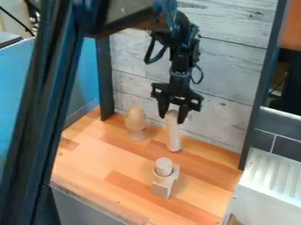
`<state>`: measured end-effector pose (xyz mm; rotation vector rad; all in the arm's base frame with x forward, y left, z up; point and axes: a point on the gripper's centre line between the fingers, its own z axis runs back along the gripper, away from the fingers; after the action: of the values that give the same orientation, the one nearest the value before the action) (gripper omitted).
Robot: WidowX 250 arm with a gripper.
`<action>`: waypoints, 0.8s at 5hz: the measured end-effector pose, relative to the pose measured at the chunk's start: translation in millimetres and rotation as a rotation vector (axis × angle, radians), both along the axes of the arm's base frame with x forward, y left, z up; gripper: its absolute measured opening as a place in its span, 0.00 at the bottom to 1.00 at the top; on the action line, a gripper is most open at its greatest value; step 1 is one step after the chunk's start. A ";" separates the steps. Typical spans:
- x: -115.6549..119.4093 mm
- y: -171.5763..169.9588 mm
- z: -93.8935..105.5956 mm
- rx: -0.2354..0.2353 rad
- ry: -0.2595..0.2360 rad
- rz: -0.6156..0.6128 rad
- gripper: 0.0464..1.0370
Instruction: Take the cylinder off of the circular block and put it on top side of the table
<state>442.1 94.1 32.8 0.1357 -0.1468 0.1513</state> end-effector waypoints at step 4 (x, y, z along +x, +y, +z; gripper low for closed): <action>0.7 11.4 11.9 -0.077 -0.001 0.047 0.97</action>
<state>442.9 105.4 44.7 0.0623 -0.1386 0.2034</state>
